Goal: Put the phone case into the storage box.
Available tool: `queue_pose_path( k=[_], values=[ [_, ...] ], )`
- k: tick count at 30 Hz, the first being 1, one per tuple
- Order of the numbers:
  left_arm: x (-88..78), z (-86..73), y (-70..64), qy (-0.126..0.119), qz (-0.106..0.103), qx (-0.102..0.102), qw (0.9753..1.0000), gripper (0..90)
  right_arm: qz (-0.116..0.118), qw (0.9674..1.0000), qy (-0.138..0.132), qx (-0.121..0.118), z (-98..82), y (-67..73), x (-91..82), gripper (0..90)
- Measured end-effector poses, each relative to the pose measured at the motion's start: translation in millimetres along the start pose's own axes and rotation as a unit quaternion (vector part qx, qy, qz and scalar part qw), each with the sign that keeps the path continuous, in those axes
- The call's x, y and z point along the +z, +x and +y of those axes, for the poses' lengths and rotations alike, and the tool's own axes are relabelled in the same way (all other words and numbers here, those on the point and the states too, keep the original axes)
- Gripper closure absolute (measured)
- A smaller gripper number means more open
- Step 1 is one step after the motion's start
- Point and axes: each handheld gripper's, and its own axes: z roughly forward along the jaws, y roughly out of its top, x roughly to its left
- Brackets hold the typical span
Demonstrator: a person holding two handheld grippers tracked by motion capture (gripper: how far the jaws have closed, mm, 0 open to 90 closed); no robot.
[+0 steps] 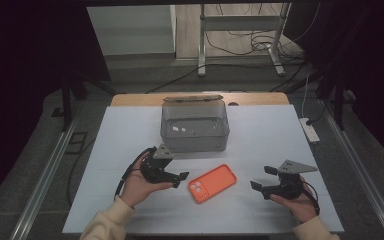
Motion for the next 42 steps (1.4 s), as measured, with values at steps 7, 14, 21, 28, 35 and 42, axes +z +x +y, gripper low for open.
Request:
queue_pose_path(
  k=[7, 14, 21, 28, 35, 42],
  values=[
    [11.3, 18.6, -6.7, 0.025, -0.014, 0.024, 0.9993, 20.2, 0.001, 1.0000, 0.001, -0.007, -0.3, 0.8, -1.2, 16.5],
    [31.7, 30.6, -9.9, 0.050, -0.020, 0.043, 0.9976, 20.5, 0.002, 1.0000, 0.001, -0.006, -0.4, -0.5, -0.8, 16.5],
    [45.0, 36.6, -9.4, 0.067, -0.031, 0.045, 0.9963, 21.3, 0.001, 0.9999, 0.007, -0.009, -0.9, -0.2, 0.7, 16.5],
    [52.3, 40.1, -8.8, 0.072, -0.038, 0.042, 0.9958, 21.4, -0.001, 0.9999, 0.008, -0.007, -1.0, -0.9, 0.3, 16.5],
    [58.1, 41.0, -7.6, 0.081, -0.040, 0.042, 0.9950, 21.5, 0.001, 0.9999, 0.009, -0.008, -1.3, -0.8, 1.4, 16.5],
    [61.8, 44.3, -7.3, 0.084, -0.042, 0.043, 0.9947, 21.8, -0.002, 0.9999, 0.012, -0.007, -1.6, -0.4, 2.3, 16.4]
  ],
)
